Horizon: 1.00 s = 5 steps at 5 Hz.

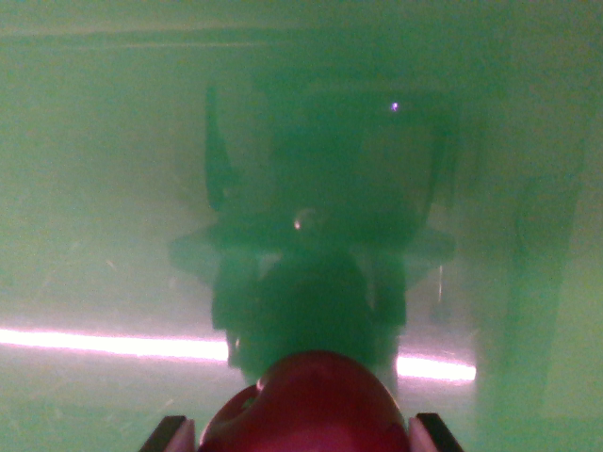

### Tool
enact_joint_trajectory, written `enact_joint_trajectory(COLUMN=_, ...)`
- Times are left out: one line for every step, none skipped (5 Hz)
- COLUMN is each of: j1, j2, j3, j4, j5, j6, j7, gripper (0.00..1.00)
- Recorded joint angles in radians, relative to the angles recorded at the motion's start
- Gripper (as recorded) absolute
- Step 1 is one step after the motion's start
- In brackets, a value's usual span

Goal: Pick fruit

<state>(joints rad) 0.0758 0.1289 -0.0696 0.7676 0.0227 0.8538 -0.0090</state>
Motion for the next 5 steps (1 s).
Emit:
enact_joint_trajectory(j1=0.0001, j2=-0.012, j3=0.000, j4=0.016, j5=-0.0010, j6=0.028, j7=0.001, gripper=1.00)
enact_joint_trajectory(j1=0.0001, j2=-0.012, j3=0.000, j4=0.016, j5=-0.0010, j6=0.028, j7=0.001, gripper=1.00)
enact_joint_trajectory(j1=0.0003, j2=-0.026, j3=0.000, j4=0.034, j5=-0.0022, j6=0.060, j7=0.002, gripper=1.00)
enact_joint_trajectory(j1=0.0003, j2=-0.026, j3=0.000, j4=0.034, j5=-0.0022, j6=0.060, j7=0.002, gripper=1.00)
enact_joint_trajectory(j1=0.0005, j2=-0.041, j3=0.000, j4=0.055, j5=-0.0035, j6=0.096, j7=0.003, gripper=1.00)
